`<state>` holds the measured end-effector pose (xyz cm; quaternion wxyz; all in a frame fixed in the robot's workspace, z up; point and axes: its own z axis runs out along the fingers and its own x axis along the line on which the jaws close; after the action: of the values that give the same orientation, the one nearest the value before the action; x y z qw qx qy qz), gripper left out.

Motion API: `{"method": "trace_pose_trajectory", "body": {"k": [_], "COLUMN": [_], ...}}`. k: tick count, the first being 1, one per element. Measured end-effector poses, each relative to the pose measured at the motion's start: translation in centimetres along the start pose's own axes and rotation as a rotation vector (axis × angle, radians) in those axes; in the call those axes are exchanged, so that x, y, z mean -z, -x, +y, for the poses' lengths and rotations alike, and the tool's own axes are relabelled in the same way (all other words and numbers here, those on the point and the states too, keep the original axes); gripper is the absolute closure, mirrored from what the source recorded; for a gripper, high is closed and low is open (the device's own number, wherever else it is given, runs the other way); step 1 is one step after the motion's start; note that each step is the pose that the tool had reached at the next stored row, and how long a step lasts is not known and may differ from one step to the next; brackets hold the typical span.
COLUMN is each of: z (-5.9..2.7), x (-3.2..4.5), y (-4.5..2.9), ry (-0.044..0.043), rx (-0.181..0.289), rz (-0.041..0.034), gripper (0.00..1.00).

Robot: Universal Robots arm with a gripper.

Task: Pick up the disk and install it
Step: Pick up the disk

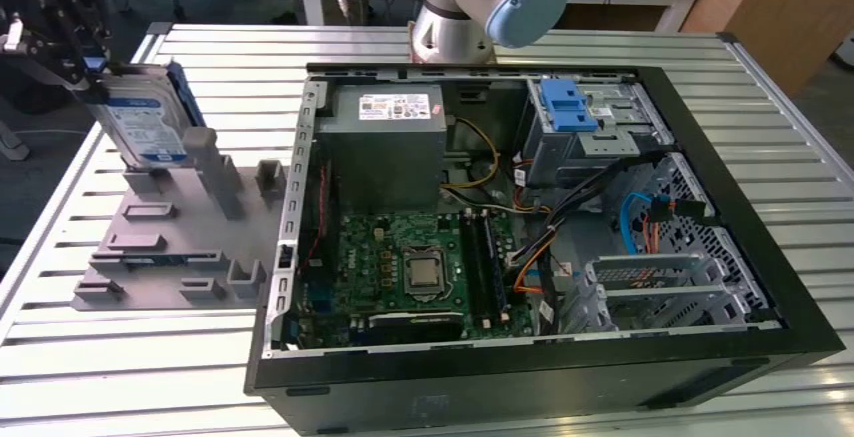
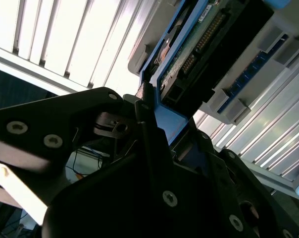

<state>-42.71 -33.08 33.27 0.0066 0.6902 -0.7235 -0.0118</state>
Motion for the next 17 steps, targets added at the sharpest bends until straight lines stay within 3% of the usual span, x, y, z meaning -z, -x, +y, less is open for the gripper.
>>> {"method": "trace_pose_trajectory", "body": {"k": [6,17], "z": [0.02,0.04], "x": [0.81,1.6], "y": [0.01,0.01], "ry": [0.0,0.0], "rx": [0.0,0.0], "rz": [0.0,0.0], "gripper": [0.64,0.64]}}
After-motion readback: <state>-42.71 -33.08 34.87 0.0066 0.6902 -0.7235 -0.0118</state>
